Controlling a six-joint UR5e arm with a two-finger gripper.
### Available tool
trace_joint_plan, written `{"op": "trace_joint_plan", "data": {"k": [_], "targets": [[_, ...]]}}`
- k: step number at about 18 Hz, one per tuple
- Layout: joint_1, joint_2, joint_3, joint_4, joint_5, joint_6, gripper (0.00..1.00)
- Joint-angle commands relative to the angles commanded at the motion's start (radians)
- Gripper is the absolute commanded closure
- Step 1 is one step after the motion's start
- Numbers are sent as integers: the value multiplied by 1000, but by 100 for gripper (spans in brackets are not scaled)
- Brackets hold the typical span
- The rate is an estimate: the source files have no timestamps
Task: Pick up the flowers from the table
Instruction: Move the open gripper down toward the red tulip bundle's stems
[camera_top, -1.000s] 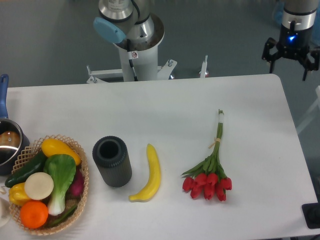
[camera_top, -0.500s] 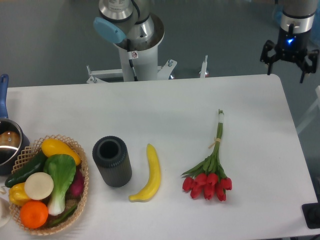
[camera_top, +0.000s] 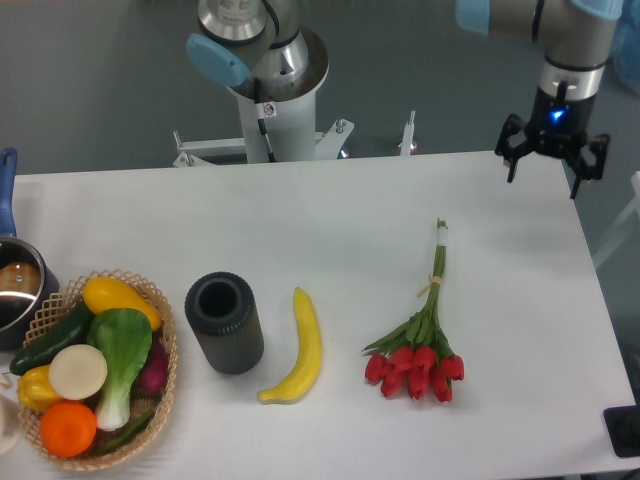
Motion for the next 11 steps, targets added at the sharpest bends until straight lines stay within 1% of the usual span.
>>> {"op": "trace_joint_plan", "data": {"k": [2, 4, 6, 8, 11], "targets": [[-15, -12, -1, 0, -2, -41, 0], [-38, -21, -3, 0, -8, -130, 0], [-55, -44, 5, 0, -52, -199, 0], [-66, -64, 6, 3, -80, -227, 0], [-68, -84, -1, 5, -132, -232, 0]]}}
